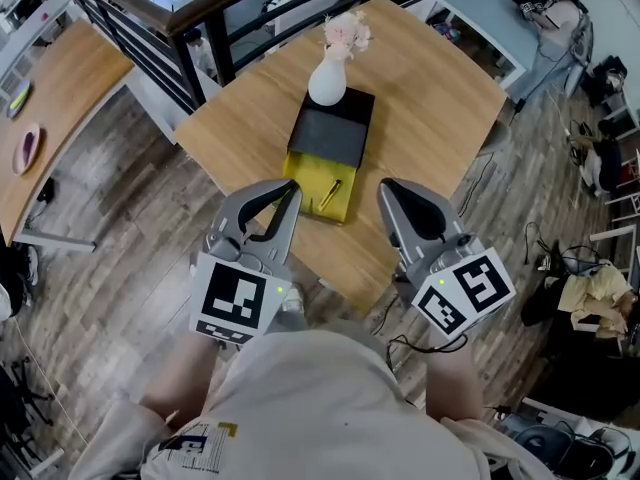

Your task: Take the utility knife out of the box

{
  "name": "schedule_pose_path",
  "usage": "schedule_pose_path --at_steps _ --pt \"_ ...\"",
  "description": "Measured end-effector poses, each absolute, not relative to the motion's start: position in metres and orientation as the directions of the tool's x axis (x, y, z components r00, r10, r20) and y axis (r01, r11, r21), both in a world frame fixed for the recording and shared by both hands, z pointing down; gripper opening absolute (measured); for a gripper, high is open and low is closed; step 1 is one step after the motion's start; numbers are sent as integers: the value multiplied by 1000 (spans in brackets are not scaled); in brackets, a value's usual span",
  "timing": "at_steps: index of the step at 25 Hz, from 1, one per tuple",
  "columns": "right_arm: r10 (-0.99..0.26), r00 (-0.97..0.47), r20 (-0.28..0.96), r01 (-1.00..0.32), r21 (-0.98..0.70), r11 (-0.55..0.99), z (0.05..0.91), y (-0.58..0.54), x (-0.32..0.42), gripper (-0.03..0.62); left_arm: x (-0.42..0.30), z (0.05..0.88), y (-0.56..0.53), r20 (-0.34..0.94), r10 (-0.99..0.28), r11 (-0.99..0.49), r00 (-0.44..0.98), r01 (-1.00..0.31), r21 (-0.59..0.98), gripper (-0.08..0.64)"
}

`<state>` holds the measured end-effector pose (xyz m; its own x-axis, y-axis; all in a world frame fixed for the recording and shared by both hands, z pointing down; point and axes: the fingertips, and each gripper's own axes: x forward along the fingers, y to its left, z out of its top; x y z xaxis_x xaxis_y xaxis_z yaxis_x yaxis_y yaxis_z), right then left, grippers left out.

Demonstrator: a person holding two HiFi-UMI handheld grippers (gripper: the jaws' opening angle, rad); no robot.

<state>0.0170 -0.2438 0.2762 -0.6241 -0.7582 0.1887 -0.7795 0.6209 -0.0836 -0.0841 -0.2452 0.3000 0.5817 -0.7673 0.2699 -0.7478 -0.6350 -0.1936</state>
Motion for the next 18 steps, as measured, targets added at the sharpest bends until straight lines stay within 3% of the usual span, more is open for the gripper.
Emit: schedule_pose_path --at_steps 8,18 --pt "-779 -601 180 -795 -34 605 278 -258 17 0 -86 306 -257 265 -764 -637 588 -753 -164 3" --pt "-699 -666 260 -725 -5 689 299 -268 22 0 -81 314 -264 279 -793 -592 542 -793 -142 2"
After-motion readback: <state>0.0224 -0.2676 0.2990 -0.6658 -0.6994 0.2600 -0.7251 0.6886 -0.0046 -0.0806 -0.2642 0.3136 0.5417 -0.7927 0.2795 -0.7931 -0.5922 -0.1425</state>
